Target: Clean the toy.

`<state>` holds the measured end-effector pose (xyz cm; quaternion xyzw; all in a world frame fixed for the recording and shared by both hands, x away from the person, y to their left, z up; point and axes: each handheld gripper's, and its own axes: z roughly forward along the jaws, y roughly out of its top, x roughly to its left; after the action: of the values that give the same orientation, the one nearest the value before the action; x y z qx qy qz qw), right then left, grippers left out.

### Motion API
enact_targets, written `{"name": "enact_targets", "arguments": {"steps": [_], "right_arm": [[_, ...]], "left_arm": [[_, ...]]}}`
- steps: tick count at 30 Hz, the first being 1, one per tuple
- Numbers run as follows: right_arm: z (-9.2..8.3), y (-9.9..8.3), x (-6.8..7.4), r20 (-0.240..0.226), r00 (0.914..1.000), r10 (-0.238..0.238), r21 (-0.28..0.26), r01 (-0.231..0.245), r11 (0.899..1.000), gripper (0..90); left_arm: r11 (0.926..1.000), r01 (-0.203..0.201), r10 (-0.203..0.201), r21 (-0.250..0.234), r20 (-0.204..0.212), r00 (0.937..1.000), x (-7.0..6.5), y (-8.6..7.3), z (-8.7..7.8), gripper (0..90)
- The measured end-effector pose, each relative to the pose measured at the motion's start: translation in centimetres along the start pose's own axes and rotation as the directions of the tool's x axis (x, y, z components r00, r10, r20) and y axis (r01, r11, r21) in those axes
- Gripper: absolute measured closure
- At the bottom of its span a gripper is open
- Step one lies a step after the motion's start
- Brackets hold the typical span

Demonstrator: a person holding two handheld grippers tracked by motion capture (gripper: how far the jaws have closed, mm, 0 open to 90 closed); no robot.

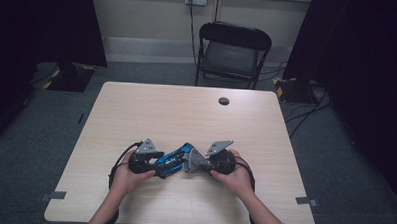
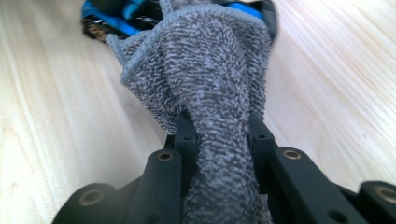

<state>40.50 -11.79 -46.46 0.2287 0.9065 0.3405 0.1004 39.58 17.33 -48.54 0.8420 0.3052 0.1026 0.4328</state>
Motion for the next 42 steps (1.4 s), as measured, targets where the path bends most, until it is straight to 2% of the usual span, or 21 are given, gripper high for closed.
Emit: {"name": "enact_targets", "arguments": {"steps": [5,8,11,14,18,24,28,29,31,32,34,42], "right_arm": [[-0.3,-0.5,-1.1,0.034,0.9984,0.046,-0.004,-0.046,0.999,72.3],[-0.7,-0.5,-1.6,0.071,0.9964,0.047,0.002,-0.047,0.999,72.3],[-1.2,-0.5,-1.7,0.068,0.9968,0.042,-0.003,-0.042,0.999,72.3],[-1.5,-0.2,-0.8,0.058,0.9983,-0.003,0.008,0.002,1.0,72.3],[-1.7,0.4,1.3,-0.004,0.9989,-0.047,-0.003,0.047,0.999,72.3],[-0.5,1.8,4.8,-0.105,0.9855,-0.133,-0.016,0.132,0.991,72.3],[1.2,2.7,6.2,-0.151,0.9774,-0.148,-0.03,0.145,0.989,72.3],[1.6,2.9,6.5,-0.15,0.9768,-0.152,-0.026,0.15,0.988,72.4],[2.5,3.1,6.8,-0.15,0.9758,-0.159,-0.014,0.159,0.987,72.3],[2.9,3.2,6.8,-0.144,0.9775,-0.154,-0.004,0.155,0.988,72.4],[3.4,3.3,6.7,-0.133,0.9817,-0.136,-0.002,0.137,0.991,72.4],[2.8,2.9,5.1,-0.086,0.9911,-0.102,0.014,0.103,0.995,72.4]], "left_arm": [[1.0,0.0,0.0,0.003,-0.001,1.0,-0.1,0.0,0.0,40.4],[1.0,-0.004,0.004,0.005,-0.003,1.0,0.0,0.1,0.0,40.4],[1.0,0.0,0.0,0.006,0.002,1.0,0.0,0.1,0.0,40.4],[1.0,0.0,0.0,0.006,0.001,1.0,-0.1,0.1,0.0,40.4],[1.0,0.001,-0.001,0.004,-0.003,1.0,-0.1,0.1,0.0,40.5],[1.0,0.001,-0.001,0.007,-0.003,1.0,-0.1,0.1,0.0,40.5],[0.9999,-0.015,0.015,0.007,-0.014,0.9998,-0.1,0.1,-0.1,40.5],[0.9999,-0.011,0.012,0.005,-0.012,0.9999,-0.1,0.1,0.0,40.6],[0.9999,-0.01,0.01,0.005,-0.01,0.9999,-0.1,0.1,0.0,40.5],[0.9998,-0.02,0.02,0.005,-0.021,0.9996,-0.1,0.1,-0.1,40.6],[1.0,-0.005,0.005,0.001,-0.01,0.9999,-0.1,0.1,0.0,40.6],[0.9999,-0.011,0.011,-0.001,-0.008,0.9999,-0.1,0.0,-0.1,40.7]]}}
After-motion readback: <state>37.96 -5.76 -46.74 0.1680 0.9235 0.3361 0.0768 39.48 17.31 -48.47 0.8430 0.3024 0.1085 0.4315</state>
